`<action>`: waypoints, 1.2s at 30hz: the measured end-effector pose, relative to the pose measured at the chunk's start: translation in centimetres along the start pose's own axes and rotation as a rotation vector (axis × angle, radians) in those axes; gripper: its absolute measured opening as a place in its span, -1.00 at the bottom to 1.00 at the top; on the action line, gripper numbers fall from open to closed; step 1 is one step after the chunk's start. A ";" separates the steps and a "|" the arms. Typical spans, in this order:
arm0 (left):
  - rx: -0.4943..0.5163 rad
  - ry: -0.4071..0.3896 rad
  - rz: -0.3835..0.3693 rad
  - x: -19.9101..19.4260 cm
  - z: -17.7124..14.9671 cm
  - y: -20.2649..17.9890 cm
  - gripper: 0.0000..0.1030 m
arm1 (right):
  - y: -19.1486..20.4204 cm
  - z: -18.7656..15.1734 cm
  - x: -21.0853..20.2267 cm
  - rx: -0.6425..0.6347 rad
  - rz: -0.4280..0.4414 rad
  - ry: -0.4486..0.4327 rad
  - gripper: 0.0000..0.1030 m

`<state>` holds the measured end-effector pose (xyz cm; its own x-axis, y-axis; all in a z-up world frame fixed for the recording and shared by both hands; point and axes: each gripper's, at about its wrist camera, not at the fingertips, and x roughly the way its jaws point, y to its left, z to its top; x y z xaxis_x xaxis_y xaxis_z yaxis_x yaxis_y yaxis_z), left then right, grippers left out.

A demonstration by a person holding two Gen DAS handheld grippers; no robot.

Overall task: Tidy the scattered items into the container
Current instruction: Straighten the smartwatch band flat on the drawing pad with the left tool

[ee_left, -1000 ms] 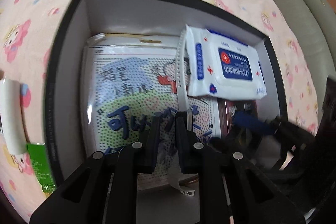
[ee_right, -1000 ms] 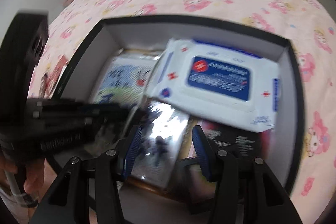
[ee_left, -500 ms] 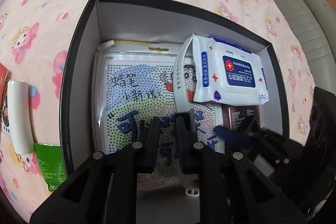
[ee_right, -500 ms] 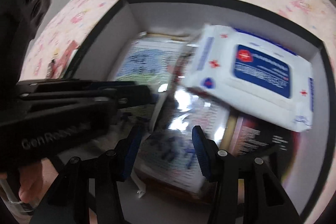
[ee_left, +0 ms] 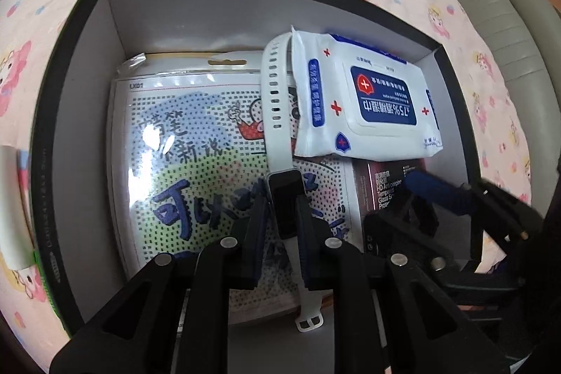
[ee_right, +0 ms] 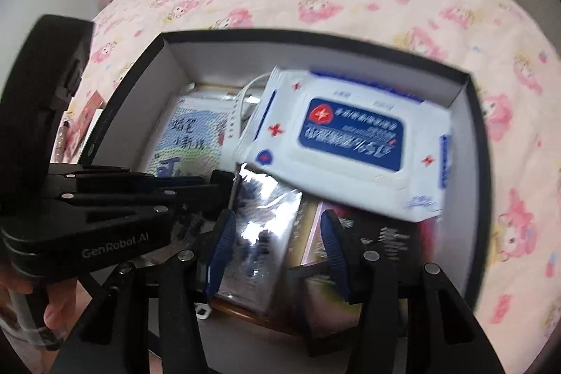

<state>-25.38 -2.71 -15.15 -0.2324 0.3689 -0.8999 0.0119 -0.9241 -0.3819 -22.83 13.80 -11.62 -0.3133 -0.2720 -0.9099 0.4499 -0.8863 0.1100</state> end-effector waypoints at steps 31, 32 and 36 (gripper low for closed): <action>0.153 0.019 0.148 1.1 -0.5 -3.9 -0.43 | -0.8 -0.3 -0.2 0.058 -0.063 0.005 -0.10; 0.159 0.015 0.169 1.1 -0.5 -4.1 -0.41 | -0.6 -0.3 -0.2 0.049 -0.055 0.004 -0.10; 0.131 0.008 0.202 0.7 -0.4 -3.5 -0.42 | 0.1 -0.5 -0.1 0.032 -0.044 0.012 -0.10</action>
<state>-25.18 0.85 -14.56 -0.2308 0.1760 -0.9570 -0.0692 -0.9840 -0.1643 -22.34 13.88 -11.75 -0.3222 -0.2283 -0.9188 0.4092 -0.9087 0.0823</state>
